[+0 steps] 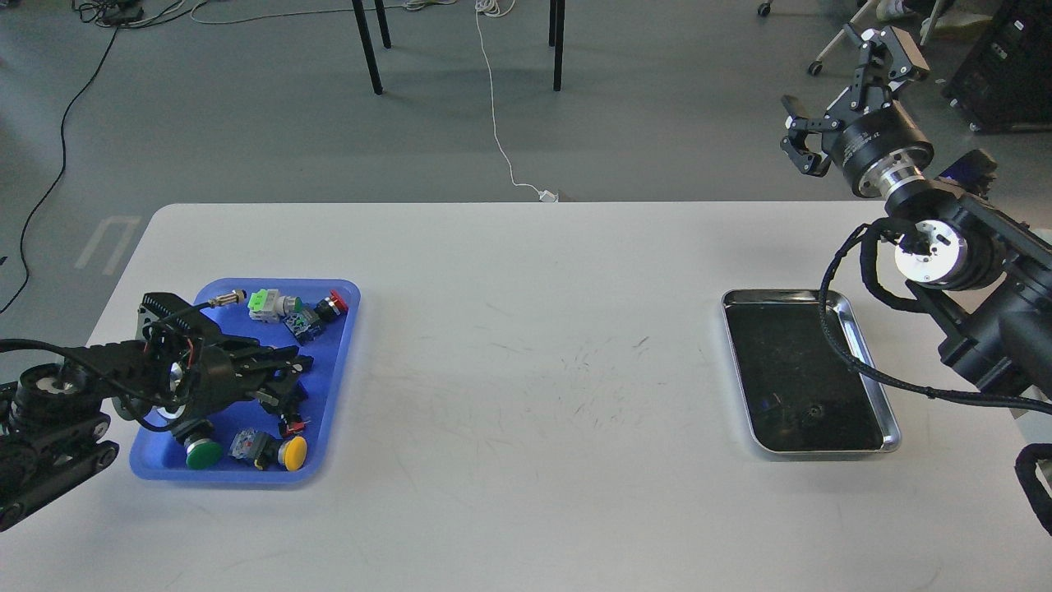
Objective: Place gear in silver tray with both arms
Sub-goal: 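Reach the left gripper into the blue tray and grasp another black gear, then lift the second gear and carry it toward the table center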
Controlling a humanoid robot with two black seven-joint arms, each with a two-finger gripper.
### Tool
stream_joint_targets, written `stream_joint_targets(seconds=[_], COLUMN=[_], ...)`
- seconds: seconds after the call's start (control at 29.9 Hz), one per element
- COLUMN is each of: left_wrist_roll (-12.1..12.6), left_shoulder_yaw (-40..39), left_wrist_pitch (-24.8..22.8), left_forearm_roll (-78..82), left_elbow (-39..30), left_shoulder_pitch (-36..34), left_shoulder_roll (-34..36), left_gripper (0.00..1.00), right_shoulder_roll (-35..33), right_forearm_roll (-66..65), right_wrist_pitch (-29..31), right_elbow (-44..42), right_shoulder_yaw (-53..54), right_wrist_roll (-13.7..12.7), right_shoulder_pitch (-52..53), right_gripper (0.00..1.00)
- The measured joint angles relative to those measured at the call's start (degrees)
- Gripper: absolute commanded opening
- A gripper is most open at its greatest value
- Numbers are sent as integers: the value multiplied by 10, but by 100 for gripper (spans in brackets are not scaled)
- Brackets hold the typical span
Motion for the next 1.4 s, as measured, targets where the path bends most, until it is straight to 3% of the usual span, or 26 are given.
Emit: stream_joint_targets(seconds=[0.4, 0.77, 1.04, 1.2, 1.4], left_wrist_roll=[-9, -7, 5, 46, 72], left_shoulder_yaw=[-7, -11, -4, -2, 6], left_wrist_pitch=[0, -22, -78, -112, -135], left_forearm_roll=[-55, -78, -74, -56, -26], left_elbow=[-41, -166, -170, -160, -137], left_shoulder_pitch=[-40, -121, -166, -172, -174], left_shoulder_roll=[66, 80, -35, -124, -228], left_gripper=[21, 21, 21, 21, 22], right_shoulder_roll=[-1, -11, -52, -50, -35], right_forearm_roll=[0, 0, -3, -3, -6], right_wrist_pitch=[0, 7, 4, 0, -2], right_elbow=[0, 4, 12, 11, 9], right_shoulder_yaw=[1, 1, 0, 0, -5], right_wrist_roll=[1, 1, -5, -12, -12], right_shoulder_pitch=[1, 4, 52, 82, 110], right_gripper=[100, 100, 100, 100, 100])
